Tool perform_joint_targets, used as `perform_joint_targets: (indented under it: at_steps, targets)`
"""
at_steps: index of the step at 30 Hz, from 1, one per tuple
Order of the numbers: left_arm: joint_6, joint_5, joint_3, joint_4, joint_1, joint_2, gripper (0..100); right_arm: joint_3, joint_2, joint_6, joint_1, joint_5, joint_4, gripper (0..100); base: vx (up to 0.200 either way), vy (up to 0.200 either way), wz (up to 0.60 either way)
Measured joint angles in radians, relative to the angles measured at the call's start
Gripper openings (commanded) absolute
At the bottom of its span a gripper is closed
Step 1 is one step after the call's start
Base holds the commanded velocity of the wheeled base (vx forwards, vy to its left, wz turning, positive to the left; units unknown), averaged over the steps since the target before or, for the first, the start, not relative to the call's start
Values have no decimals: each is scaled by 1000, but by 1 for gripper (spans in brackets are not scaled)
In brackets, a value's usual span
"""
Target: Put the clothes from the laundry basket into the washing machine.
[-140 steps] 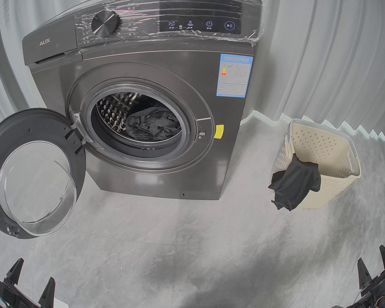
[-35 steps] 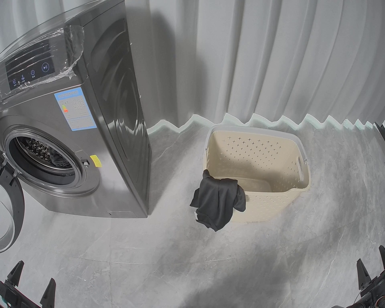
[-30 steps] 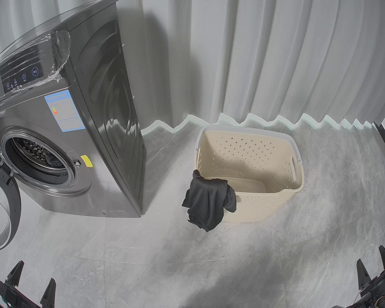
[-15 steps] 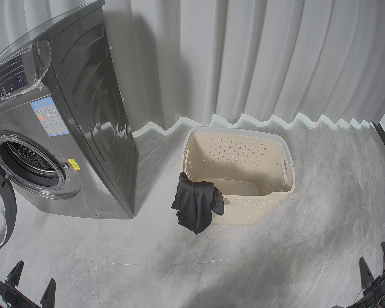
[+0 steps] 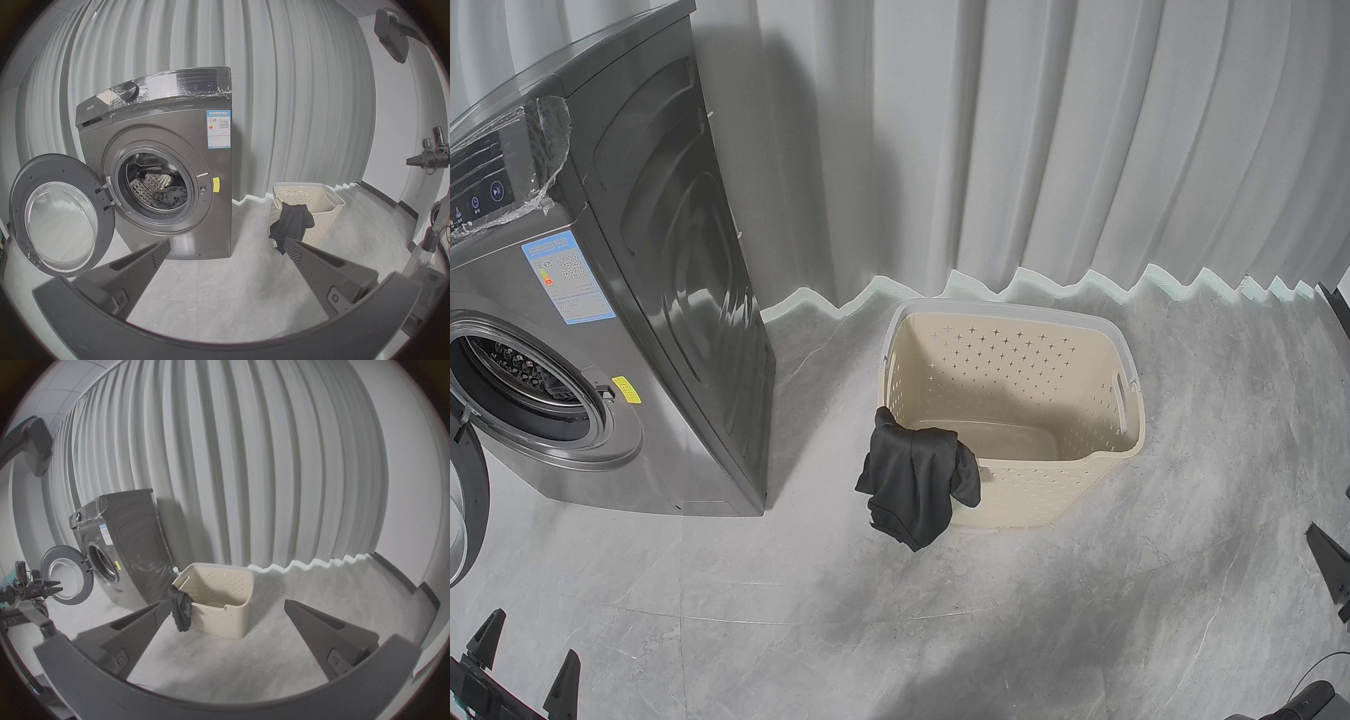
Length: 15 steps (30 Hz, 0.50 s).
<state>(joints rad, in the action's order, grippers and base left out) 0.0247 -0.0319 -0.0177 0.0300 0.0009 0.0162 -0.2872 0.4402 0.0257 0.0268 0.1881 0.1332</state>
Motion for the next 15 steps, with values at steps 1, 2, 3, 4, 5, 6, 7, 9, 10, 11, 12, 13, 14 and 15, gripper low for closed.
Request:
perform_joint_targets:
  at_steps: [1,2,3,4,5,6,7,9,10,11,12,13,14,15]
  targets:
    - [0,0,0,0,0,0,100,-2,43,3,7,8,23,100,0,0,0]
    - [0,0,0,0,0,0,100,-2,93,8,17,14,52,100,0,0,0]
    - [0,0,0,0,0,0,100,-4,144,13,29,18,83,100,0,0,0]
    - [0,0,0,-1,0,0,100,-5,194,18,41,22,116,100,0,0,0]
    - [0,0,0,-1,0,0,100,-6,260,27,56,24,158,100,0,0,0]
    - [0,0,0,-1,0,0,100,-6,290,32,66,23,178,100,0,0,0]
    - [0,1,0,-1,0,0,100,-8,334,40,80,20,209,100,0,0,0]
    - [0,1,0,-1,-1,0,100,-10,439,62,120,4,276,100,0,0,0]
    - [0,0,0,-2,-1,0,100,-14,491,75,142,-6,312,100,0,0,0]
    - [0,0,0,-2,0,0,100,-17,535,85,162,-14,341,100,0,0,0]
    - [0,0,0,-2,-1,0,100,-19,580,94,183,-22,369,100,0,0,0]
    - [0,0,0,-2,-1,0,100,-23,641,107,210,-32,410,100,0,0,0]
    - [0,0,0,-2,-1,0,100,-28,686,116,229,-39,441,100,0,0,0]
    - [-1,0,0,-2,-1,0,100,-32,738,125,251,-48,473,100,0,0,0]
